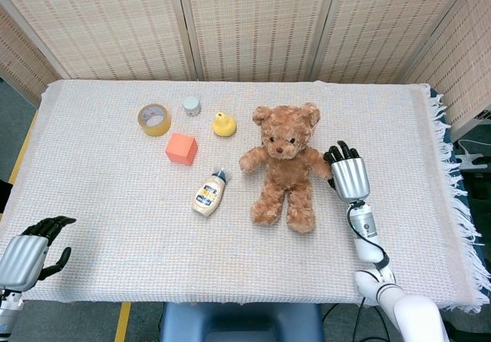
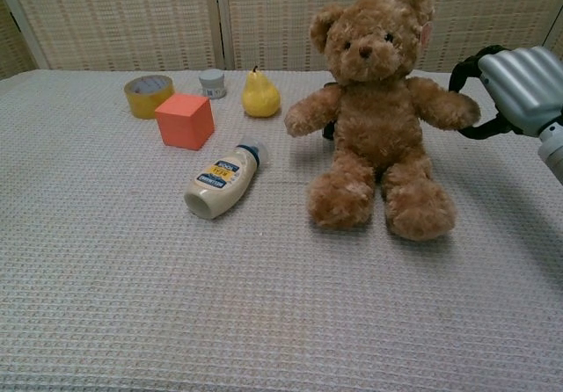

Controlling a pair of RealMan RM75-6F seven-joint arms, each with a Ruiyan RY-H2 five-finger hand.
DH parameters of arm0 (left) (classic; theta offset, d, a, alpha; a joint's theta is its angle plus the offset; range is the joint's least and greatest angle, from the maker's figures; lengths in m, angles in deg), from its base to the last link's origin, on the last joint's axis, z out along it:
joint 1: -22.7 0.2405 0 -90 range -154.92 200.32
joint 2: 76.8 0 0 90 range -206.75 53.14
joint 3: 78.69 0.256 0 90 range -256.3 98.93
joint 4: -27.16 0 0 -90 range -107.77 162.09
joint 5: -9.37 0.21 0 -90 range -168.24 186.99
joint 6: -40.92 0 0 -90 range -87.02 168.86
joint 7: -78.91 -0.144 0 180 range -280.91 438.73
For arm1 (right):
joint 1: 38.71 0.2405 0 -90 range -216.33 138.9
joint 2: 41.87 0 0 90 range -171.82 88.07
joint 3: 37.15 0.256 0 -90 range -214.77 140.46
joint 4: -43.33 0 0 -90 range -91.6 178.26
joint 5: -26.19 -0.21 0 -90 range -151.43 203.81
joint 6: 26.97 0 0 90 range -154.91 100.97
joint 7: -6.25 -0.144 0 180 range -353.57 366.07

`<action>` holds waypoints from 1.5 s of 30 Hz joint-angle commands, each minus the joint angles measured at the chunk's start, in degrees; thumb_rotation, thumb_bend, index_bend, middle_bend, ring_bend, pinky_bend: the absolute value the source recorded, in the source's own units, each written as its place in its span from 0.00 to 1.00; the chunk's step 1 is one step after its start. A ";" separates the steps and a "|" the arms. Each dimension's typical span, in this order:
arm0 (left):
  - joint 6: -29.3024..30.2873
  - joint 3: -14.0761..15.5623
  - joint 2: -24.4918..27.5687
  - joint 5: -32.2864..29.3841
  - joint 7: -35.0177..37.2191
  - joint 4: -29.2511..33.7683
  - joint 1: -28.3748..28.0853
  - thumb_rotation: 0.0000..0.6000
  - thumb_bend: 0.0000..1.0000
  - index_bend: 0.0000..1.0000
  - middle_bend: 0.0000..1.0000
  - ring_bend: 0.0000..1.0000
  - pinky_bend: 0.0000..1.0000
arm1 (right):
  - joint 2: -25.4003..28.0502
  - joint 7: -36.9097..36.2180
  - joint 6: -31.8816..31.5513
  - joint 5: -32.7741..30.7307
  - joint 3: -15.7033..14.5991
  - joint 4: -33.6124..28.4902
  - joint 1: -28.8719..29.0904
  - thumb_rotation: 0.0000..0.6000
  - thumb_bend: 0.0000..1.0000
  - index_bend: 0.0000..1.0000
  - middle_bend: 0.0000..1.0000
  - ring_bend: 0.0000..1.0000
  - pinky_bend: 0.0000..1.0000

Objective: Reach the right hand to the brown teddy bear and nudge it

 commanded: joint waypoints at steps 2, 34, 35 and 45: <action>-0.12 0.06 0.04 0.05 0.10 0.12 -0.06 1.00 0.43 0.24 0.24 0.23 0.37 | -0.31 -0.95 -0.46 -0.70 0.40 1.32 0.56 1.00 0.21 0.58 0.39 0.24 0.47; -0.74 0.14 -0.10 -0.23 -0.72 0.34 -0.33 1.00 0.42 0.24 0.24 0.23 0.37 | 1.65 -3.19 2.15 -4.10 1.10 2.04 0.78 1.00 0.22 0.60 0.39 0.24 0.47; -0.79 0.16 -0.09 -0.25 -0.73 0.40 -0.35 1.00 0.43 0.24 0.24 0.23 0.37 | 1.74 -3.35 2.03 -4.25 1.27 1.93 0.86 1.00 0.22 0.60 0.39 0.24 0.47; -0.75 0.17 -0.14 -0.16 -0.97 0.48 -0.38 1.00 0.43 0.24 0.24 0.23 0.38 | 1.60 -3.67 4.16 -4.41 0.37 2.17 0.03 1.00 0.22 0.59 0.39 0.24 0.47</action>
